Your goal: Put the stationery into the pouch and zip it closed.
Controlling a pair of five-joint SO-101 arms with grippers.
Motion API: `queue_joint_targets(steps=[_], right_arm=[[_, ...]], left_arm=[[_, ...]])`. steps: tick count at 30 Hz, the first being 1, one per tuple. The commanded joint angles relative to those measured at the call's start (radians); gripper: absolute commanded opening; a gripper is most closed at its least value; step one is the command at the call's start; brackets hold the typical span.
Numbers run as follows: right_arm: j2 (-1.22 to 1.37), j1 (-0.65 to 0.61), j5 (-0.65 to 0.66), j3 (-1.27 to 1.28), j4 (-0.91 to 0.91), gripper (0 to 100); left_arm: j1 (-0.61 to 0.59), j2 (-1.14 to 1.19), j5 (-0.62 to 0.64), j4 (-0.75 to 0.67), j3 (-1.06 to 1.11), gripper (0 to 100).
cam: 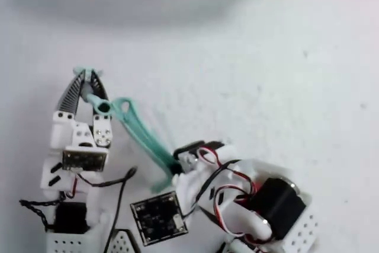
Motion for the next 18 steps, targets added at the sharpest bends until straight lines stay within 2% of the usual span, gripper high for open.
queue_joint_targets(steps=[1, 5, 10, 14, 18], right_arm=[[0.005, -0.004, 0.069, 0.181, 0.038, 2.1], [-0.002, 0.004, 0.064, 0.155, 0.035, 2.2], [0.001, 0.048, -0.023, -0.035, 0.031, 2.2], [0.005, 0.111, -0.155, -0.241, 0.024, 2.2], [0.007, 0.150, -0.393, -0.473, -0.021, 2.4]], left_arm=[[-0.073, 0.004, 0.028, -0.055, 0.002, 2], [-0.068, 0.004, 0.101, -0.054, 0.002, 2], [0.050, 0.001, 0.083, -0.006, -0.005, 2], [0.085, 0.001, 0.091, 0.014, -0.005, 2], [0.097, 0.001, 0.126, 0.032, -0.005, 2]])
